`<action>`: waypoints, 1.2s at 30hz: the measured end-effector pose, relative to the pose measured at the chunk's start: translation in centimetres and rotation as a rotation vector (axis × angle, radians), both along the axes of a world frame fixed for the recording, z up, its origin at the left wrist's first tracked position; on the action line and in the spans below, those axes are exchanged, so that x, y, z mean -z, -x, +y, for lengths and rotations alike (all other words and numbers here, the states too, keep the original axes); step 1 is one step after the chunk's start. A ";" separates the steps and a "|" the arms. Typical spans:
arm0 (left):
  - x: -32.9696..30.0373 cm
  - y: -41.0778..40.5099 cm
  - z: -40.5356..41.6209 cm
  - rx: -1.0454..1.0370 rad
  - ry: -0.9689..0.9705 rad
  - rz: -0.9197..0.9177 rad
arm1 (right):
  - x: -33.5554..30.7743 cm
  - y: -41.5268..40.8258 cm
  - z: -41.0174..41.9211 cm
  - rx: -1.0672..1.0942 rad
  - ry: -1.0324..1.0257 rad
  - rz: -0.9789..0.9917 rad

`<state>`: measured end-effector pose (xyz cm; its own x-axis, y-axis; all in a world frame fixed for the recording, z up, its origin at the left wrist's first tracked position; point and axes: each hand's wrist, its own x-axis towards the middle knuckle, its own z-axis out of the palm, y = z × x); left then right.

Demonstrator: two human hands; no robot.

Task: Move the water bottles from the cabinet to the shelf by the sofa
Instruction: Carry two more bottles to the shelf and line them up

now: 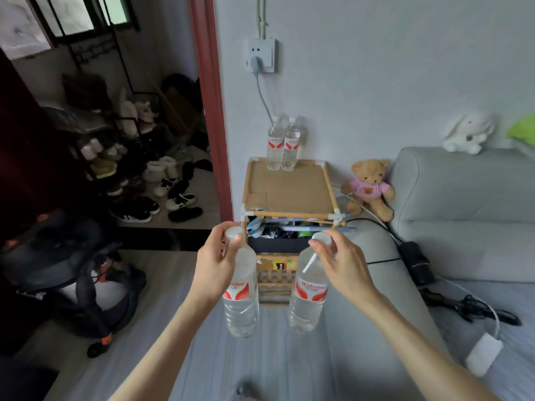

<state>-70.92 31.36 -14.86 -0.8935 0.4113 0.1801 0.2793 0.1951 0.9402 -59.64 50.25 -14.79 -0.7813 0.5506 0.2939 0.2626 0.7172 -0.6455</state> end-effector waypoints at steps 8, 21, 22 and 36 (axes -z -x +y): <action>-0.6 13.1 10.3 0.031 -0.058 0.082 | -1.5 11.8 9.3 0.029 0.012 0.146; -0.2 29.0 22.9 0.169 0.133 0.094 | -1.7 27.6 22.9 0.088 -0.049 0.057; 0.1 29.9 23.5 0.161 0.142 0.082 | -1.4 28.5 23.8 0.082 -0.041 0.025; 2.6 35.7 31.5 -0.002 0.184 -0.088 | 2.5 38.1 35.5 -0.055 0.082 -0.069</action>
